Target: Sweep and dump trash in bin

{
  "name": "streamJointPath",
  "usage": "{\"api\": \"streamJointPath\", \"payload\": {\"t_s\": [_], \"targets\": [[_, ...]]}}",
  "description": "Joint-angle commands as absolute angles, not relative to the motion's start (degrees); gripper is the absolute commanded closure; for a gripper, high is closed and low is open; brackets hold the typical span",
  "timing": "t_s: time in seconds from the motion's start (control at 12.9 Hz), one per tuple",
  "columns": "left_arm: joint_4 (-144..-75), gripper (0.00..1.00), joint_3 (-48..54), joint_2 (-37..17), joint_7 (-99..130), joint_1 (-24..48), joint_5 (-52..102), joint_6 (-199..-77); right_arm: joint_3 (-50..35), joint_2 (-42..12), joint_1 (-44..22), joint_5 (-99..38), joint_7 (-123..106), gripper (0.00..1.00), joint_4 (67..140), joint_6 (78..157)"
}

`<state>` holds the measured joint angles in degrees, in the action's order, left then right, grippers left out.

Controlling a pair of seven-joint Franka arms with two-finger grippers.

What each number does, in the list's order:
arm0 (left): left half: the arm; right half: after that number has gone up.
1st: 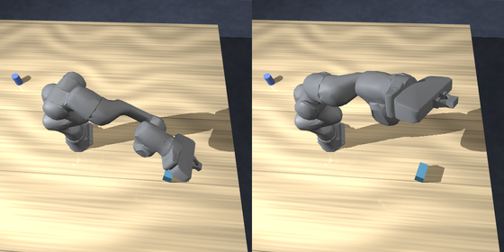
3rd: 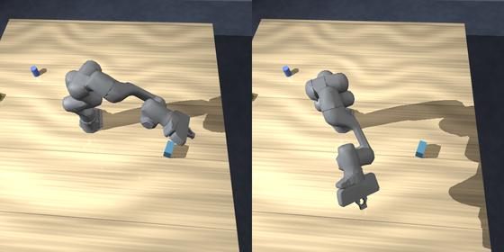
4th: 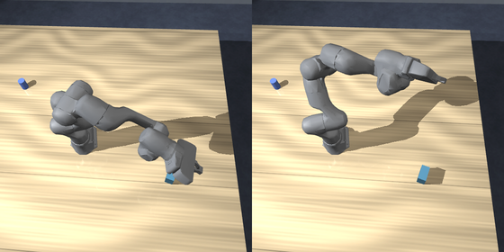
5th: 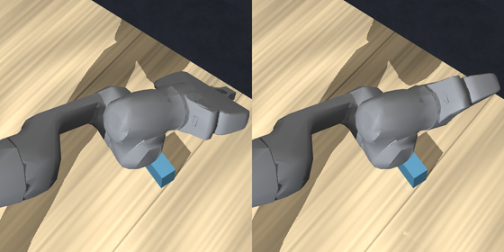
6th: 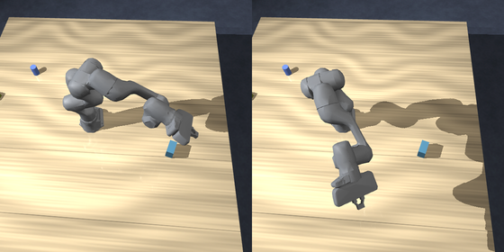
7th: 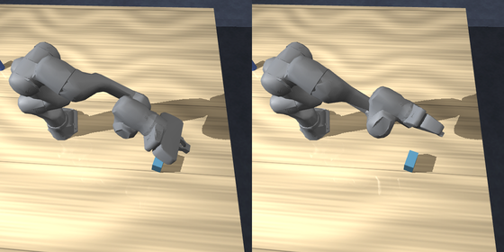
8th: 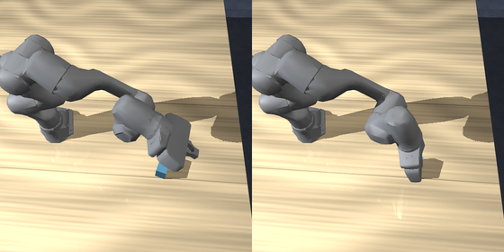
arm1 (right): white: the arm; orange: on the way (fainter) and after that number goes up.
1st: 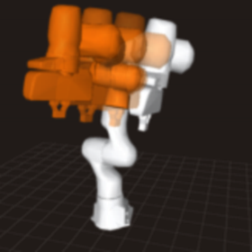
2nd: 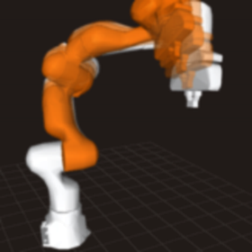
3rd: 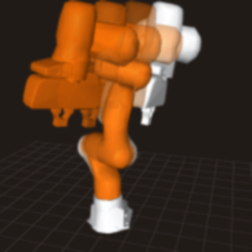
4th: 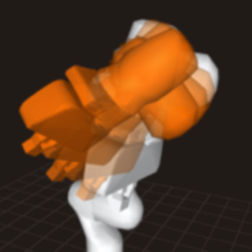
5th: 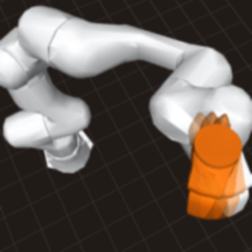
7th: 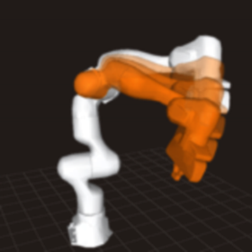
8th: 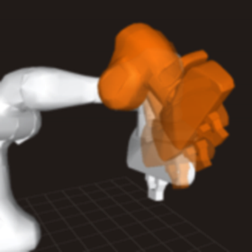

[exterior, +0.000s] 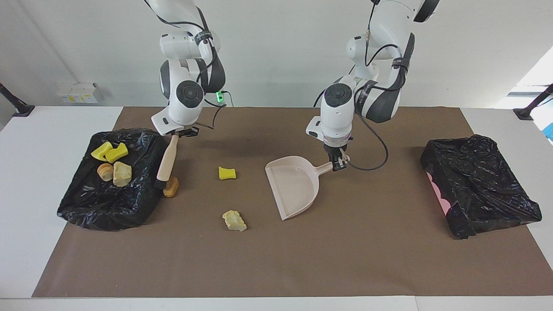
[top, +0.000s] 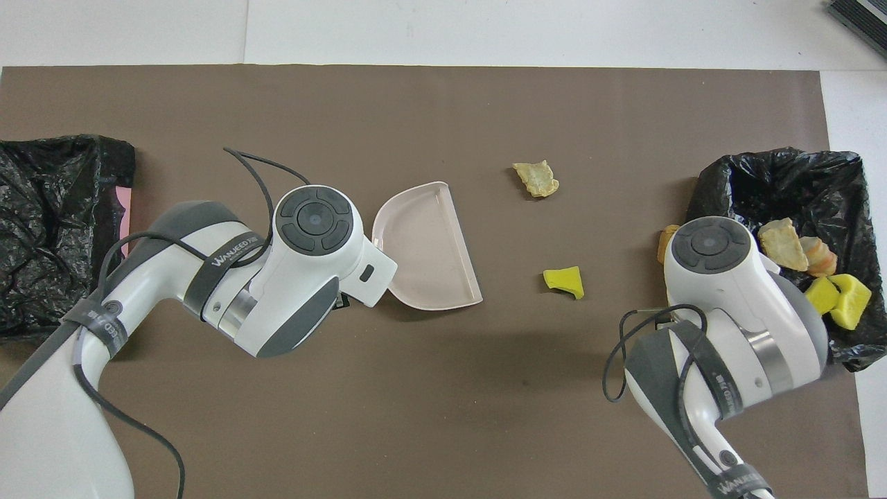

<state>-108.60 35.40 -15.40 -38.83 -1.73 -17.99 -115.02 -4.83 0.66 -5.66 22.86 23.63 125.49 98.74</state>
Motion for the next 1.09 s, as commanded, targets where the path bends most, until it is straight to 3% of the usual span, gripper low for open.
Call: {"api": "streamJointPath", "payload": {"t_s": [0.0, 0.23, 1.01], "targets": [[-112.0, 1.0, 35.2, -13.0, -40.1, -1.0, -17.6, -116.9, -5.6, -1.0, -1.7, 25.4, 20.2, 1.0, 125.8, 102.1], [-113.0, 1.0, 35.9, -12.1, -40.0, -0.9, -17.5, -116.6, -5.9, -3.9, -1.8, 24.4, 19.9, 1.0, 125.2, 105.3], [-113.6, 1.0, 35.9, -11.9, -39.6, -0.9, -17.5, -116.5, -6.2, -10.2, -14.8, 4.5, 19.7, 1.0, 117.2, 106.1]]}}
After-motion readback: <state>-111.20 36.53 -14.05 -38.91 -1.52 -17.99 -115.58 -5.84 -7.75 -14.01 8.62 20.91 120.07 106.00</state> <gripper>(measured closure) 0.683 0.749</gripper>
